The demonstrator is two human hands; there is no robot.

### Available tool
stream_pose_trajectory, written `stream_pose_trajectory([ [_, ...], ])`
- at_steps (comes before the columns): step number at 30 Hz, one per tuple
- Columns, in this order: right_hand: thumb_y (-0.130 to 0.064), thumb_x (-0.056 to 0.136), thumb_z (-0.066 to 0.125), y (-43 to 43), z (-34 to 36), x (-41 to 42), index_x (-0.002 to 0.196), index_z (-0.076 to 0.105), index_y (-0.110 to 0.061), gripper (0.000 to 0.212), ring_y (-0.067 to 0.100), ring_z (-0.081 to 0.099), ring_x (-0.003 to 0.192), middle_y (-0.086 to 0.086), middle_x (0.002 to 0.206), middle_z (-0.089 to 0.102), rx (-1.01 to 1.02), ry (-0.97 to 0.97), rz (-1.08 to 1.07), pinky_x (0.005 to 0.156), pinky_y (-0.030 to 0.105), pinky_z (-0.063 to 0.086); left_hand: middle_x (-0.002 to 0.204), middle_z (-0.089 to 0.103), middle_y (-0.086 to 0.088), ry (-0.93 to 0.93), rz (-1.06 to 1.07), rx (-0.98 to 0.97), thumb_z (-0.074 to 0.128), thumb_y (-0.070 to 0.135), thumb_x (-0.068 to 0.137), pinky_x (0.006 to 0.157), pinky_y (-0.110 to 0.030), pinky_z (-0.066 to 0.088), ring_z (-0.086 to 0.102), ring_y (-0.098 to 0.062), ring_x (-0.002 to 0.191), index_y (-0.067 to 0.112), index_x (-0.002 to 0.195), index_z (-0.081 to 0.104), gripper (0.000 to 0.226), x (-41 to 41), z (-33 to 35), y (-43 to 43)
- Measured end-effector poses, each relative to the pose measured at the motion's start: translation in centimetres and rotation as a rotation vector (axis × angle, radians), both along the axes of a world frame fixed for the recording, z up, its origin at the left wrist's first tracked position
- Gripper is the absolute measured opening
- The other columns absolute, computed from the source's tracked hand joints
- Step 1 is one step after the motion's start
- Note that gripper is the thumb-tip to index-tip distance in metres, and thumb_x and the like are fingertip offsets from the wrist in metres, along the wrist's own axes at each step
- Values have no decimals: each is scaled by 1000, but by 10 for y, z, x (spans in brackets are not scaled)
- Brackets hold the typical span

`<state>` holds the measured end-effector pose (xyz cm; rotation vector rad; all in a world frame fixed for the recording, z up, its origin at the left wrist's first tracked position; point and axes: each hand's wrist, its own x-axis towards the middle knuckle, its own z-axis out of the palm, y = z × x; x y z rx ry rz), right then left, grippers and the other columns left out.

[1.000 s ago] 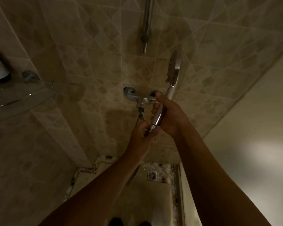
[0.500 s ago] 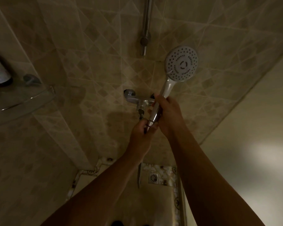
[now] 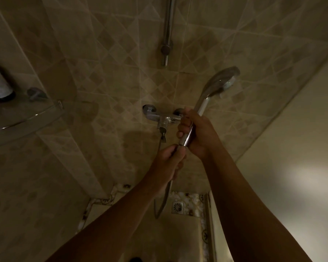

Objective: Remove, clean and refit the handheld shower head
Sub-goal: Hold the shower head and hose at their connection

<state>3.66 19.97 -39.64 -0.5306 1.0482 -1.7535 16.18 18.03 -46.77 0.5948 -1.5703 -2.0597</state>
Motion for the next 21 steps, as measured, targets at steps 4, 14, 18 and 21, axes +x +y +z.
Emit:
stream_pose_trajectory([
  [4, -23, 96, 55, 2, -1, 3, 77, 44, -18, 23, 4, 37, 42, -8, 50, 37, -63, -87, 67, 44, 20, 39, 55, 38, 13, 38, -70, 95, 58, 51, 89, 38, -18, 21, 28, -2, 43, 28, 73, 63, 29, 3, -1, -1],
  [14, -19, 93, 61, 1, -5, 23, 119, 56, 1, 33, 17, 63, 79, 8, 88, 63, 156, 318, -154, 70, 32, 51, 54, 44, 13, -74, 237, 27, 61, 26, 97, 40, -18, 28, 35, -3, 45, 21, 89, 64, 10, -6, -8, 0],
  [18, -23, 89, 65, -1, -1, 23, 108, 62, -5, 27, 20, 63, 78, 3, 78, 66, 290, 246, -95, 76, 38, 48, 57, 50, 10, -213, 430, -209, 67, 25, 93, 50, -21, 38, 45, -5, 51, 22, 75, 60, 19, -8, -14, 2],
  [21, -19, 87, 68, -5, 4, 26, 98, 63, -3, 20, 14, 59, 62, 4, 68, 61, 274, 246, -116, 60, 27, 48, 57, 49, 9, -217, 438, -282, 67, 24, 93, 48, -14, 36, 44, 1, 47, 16, 76, 61, 20, -7, -14, 6],
])
